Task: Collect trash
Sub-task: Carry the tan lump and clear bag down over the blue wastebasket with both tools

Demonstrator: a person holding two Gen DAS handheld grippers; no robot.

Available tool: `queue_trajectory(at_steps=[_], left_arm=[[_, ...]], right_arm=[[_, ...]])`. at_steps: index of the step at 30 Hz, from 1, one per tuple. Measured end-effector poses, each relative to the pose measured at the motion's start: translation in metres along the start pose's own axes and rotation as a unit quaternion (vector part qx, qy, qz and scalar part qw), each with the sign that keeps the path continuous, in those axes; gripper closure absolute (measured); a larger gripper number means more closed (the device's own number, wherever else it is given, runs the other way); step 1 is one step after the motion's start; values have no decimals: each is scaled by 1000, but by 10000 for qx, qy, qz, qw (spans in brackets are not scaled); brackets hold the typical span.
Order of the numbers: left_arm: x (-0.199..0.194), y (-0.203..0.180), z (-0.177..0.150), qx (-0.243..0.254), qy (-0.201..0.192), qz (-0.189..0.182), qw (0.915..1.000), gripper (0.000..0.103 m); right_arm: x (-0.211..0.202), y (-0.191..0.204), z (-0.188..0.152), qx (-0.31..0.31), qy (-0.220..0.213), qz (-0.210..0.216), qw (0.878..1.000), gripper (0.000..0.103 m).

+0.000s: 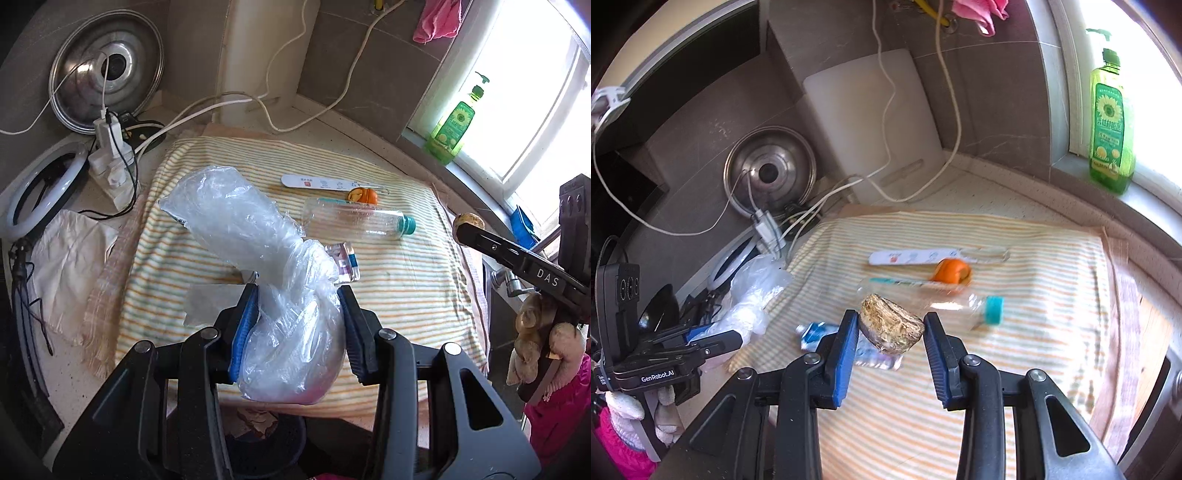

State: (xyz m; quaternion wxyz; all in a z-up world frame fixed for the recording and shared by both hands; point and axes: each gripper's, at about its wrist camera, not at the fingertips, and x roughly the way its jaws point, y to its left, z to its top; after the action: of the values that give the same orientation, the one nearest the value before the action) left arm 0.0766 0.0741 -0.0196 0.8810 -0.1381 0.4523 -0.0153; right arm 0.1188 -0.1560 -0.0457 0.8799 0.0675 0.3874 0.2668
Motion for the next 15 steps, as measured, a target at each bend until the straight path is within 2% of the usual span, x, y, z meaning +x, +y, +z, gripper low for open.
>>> queue_trajectory(at_steps=[15], left_arm=[[-36, 49, -92, -150, 263, -45, 9995, 60]], right_arm=[[-7, 78, -88, 21, 390, 63, 9992, 66]])
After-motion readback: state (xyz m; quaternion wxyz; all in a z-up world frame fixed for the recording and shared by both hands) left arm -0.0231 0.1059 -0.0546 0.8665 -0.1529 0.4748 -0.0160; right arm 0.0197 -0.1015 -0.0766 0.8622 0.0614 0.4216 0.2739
